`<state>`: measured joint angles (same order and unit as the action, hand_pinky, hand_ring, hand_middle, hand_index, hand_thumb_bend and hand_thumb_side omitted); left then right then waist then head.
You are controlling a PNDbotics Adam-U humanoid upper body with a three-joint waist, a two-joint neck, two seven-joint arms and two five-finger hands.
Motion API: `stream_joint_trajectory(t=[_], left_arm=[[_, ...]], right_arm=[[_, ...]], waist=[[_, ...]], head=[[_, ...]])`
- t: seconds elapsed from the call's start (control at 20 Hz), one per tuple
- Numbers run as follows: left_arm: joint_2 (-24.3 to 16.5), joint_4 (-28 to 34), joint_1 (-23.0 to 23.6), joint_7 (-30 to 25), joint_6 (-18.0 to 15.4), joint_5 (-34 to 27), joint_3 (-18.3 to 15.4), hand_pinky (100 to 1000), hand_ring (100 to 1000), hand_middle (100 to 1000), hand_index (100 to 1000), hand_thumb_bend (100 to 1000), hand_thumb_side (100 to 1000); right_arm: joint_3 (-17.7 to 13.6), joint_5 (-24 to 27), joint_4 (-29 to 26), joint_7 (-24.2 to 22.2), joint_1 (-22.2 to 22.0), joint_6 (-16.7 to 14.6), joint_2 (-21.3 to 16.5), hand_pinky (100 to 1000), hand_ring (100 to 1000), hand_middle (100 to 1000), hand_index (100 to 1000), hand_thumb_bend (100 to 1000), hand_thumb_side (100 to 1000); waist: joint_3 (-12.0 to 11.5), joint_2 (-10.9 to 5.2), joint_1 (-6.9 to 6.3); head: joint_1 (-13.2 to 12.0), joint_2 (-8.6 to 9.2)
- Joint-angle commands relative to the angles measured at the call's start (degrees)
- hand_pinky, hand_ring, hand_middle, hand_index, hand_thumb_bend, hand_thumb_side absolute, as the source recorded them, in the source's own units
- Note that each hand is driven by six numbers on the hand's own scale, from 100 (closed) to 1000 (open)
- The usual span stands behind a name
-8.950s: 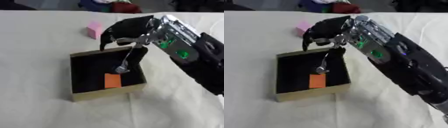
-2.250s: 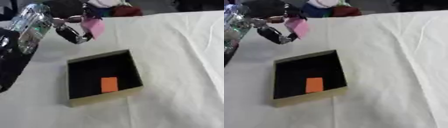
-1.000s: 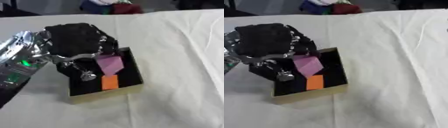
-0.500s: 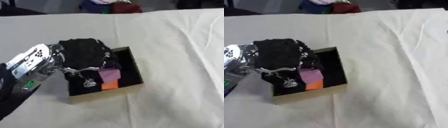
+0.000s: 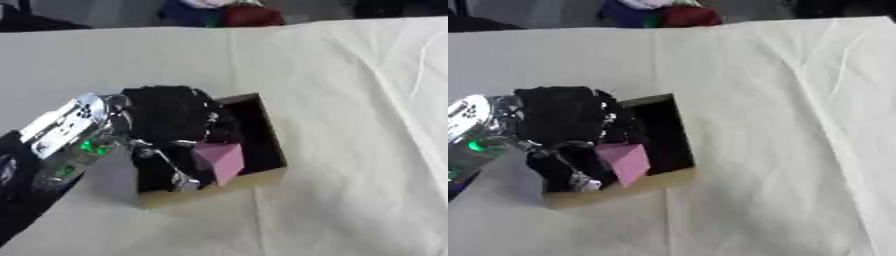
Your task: Pick up objects on the table and place them in the box.
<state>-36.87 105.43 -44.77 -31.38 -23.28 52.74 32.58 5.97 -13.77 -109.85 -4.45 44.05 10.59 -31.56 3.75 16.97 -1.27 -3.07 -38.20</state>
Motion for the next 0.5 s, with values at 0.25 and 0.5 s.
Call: stream_joint_trajectory(t=[0.25,0.5], left_arm=[[-1.9,2.4,-0.2,1.1,0.2,2.0,-3.1,677,854,820,951,320,706],[-3.1,5.5,0.3,2.1,1.5,1.7,-6.1,666,844,811,941,255,594]], right_arm=[[-1.0,0.2,-0.9,0.2,0.5,0.1,-0.8,900,737,623,779,100,931],[-1.1,0.2,-0.9,0.4,0.4,0.1,-0.9,900,738,623,779,100,929]], waist=[[0.0,-1.23,0.02],[0.0,-1.34,-0.04]], head=[[0.2,0.33],[0.5,0.38]])
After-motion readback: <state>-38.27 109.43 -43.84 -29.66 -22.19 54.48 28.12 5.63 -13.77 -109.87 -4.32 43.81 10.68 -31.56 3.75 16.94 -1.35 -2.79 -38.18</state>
